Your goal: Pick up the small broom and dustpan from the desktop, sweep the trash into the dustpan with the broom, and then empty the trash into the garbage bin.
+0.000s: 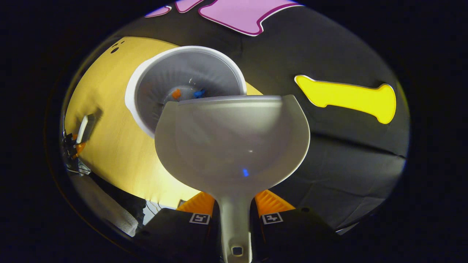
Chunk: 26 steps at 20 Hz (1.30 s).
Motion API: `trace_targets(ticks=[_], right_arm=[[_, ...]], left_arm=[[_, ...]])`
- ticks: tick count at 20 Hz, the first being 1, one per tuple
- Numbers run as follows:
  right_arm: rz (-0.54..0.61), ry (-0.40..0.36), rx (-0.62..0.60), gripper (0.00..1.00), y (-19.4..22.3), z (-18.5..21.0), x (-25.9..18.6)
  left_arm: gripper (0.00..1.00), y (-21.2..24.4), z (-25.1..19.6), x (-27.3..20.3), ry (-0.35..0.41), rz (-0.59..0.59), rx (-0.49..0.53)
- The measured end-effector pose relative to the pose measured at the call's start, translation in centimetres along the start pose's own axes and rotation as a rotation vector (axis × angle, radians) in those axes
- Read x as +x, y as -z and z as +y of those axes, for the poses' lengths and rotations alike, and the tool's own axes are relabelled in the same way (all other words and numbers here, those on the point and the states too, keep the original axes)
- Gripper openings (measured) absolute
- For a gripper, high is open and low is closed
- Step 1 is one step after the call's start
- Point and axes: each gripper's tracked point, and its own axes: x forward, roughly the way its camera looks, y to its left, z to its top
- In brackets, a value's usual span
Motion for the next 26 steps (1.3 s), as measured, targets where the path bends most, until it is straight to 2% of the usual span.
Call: trace_targets(ticks=[2, 4, 6, 7, 12, 13, 14, 15, 16, 18, 19, 21, 23, 24, 26], right_arm=[[-0.017, 0.0, 0.001, 0.4, 0.1, 0.0, -0.1], [-0.051, -0.01, 0.01, 0.32, 0.2, 0.0, -0.3], [-0.11, -0.029, 0.033, 0.33, 0.5, 0.0, -0.9], [-0.146, -0.039, 0.053, 0.36, 0.5, -0.3, -1.1], [-0.33, -0.109, 0.188, 0.36, 2.9, 1.4, -2.7], [-0.36, -0.123, 0.214, 0.33, 3.7, 1.8, -2.8], [-0.383, -0.135, 0.236, 0.4, 4.5, 2.5, -3.1], [-0.402, -0.146, 0.253, 0.33, 5.4, 3.2, -3.1], [-0.417, -0.157, 0.269, 0.36, 6.3, 4.0, -3.2], [-0.446, -0.184, 0.295, 0.33, 8.3, 6.1, -3.1], [-0.447, -0.205, 0.302, 0.36, 9.2, 7.7, -2.9], [-0.441, -0.238, 0.297, 0.36, 11.1, 10.4, -2.5], [-0.423, -0.273, 0.29, 0.33, 12.9, 14.1, -1.6], [-0.41, -0.3, 0.291, 0.36, 13.5, 16.0, -1.0], [-0.385, -0.35, 0.302, 0.36, 14.3, 19.9, 0.4]], left_arm=[[0.26, 0.0, 0.1, 0.0, -0.007, 0.003, 0.002], [0.26, 0.1, -0.1, 0.1, -0.02, 0.005, 0.005], [0.26, 0.2, 0.0, 0.0, -0.037, 0.008, 0.006], [0.26, 0.1, 0.1, -0.1, -0.042, 0.005, 0.005], [0.26, 0.1, 0.6, -0.4, -0.065, 0.006, 0.009], [0.26, 0.1, 0.7, -0.4, -0.07, 0.007, 0.015], [0.26, 0.1, 0.8, -0.5, -0.075, 0.007, 0.02], [0.26, 0.1, 0.9, -0.6, -0.08, 0.008, 0.026], [0.26, 0.1, 1.0, -0.7, -0.087, 0.01, 0.03], [0.26, 0.0, 1.1, -0.8, -0.1, 0.011, 0.037], [0.26, 0.0, 1.2, -0.9, -0.107, 0.011, 0.04], [0.26, -0.1, 1.4, -1.0, -0.122, 0.009, 0.041], [0.26, 0.0, 1.3, -1.0, -0.13, 0.012, 0.038], [0.26, 0.0, 1.4, -1.0, -0.134, 0.013, 0.038], [0.26, 0.1, 1.4, -1.0, -0.14, 0.017, 0.035]])
